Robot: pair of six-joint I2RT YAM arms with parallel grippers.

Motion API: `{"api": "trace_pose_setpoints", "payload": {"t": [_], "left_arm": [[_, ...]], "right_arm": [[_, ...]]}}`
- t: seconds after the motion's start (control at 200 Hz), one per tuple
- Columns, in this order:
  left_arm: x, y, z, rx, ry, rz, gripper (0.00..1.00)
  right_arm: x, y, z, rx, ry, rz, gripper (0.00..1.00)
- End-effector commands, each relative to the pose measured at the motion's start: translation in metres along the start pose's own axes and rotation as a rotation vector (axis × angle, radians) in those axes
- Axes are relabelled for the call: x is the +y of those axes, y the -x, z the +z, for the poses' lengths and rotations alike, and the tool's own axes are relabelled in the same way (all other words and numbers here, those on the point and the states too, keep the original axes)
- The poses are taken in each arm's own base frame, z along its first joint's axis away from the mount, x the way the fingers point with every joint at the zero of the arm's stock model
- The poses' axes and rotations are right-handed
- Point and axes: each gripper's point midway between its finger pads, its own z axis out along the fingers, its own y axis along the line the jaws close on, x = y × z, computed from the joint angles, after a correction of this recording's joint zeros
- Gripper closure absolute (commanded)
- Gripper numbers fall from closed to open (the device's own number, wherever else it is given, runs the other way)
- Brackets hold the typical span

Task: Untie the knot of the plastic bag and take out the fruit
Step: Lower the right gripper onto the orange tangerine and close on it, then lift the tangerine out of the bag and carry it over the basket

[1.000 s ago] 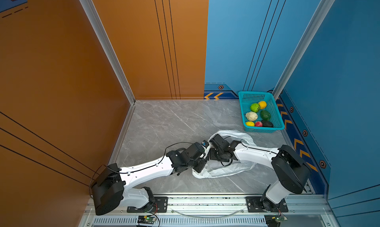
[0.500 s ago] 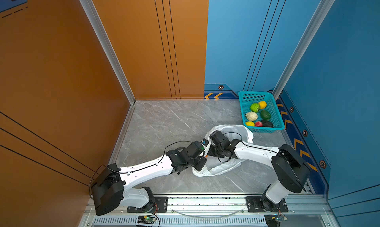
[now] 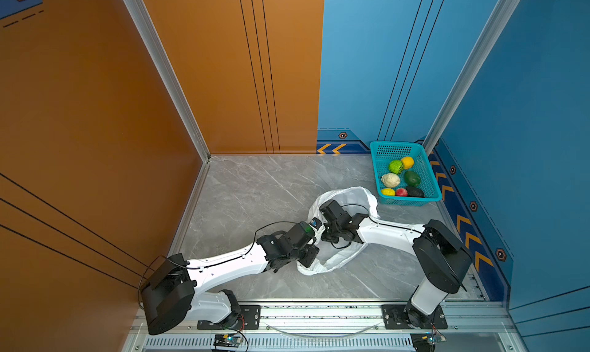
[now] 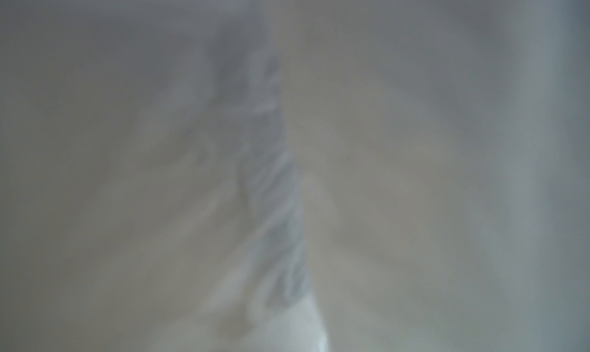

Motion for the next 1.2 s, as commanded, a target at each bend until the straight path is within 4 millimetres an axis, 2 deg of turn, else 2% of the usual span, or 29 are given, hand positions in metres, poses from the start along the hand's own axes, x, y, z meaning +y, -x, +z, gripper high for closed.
{"api": "trace_pose_setpoints", "payload": {"t": [0.0,0.095,0.17,0.26,0.3,0.461,0.671,0.836,1.071,1.197], "left_arm": [[0.003,0.0,-0.004,-0.016,-0.009,0.004,1.0],[0.006,-0.003,-0.006,-0.021,-0.002,0.002,1.0],[0.009,-0.007,-0.008,-0.018,0.005,-0.001,1.0],[0.011,-0.01,-0.012,-0.016,0.011,-0.003,1.0],[0.011,-0.01,-0.013,-0.017,0.012,0.0,1.0],[0.014,-0.011,-0.017,-0.022,0.021,-0.002,1.0],[0.019,-0.006,-0.02,-0.036,0.05,-0.007,1.0],[0.026,0.004,-0.023,-0.051,0.099,-0.021,1.0],[0.035,0.011,-0.025,-0.057,0.129,-0.055,1.0],[0.036,0.012,-0.026,-0.054,0.132,-0.062,1.0]], "right_arm": [[0.003,-0.013,0.016,0.064,0.01,0.04,0.2],[0.01,-0.02,0.026,0.098,0.031,0.041,0.22],[0.011,-0.023,0.029,0.103,0.024,0.035,0.26],[0.001,-0.02,0.027,0.076,-0.005,0.055,0.45],[-0.002,-0.018,0.024,0.058,-0.015,0.063,0.47],[-0.011,-0.01,0.011,0.012,-0.029,0.078,0.49],[-0.011,-0.002,-0.014,-0.04,-0.02,0.087,0.52],[-0.015,-0.009,-0.032,-0.034,-0.046,0.075,0.52],[-0.028,-0.019,-0.067,-0.058,-0.106,0.056,0.52],[-0.023,-0.022,-0.089,-0.078,-0.088,0.039,0.52]]}}
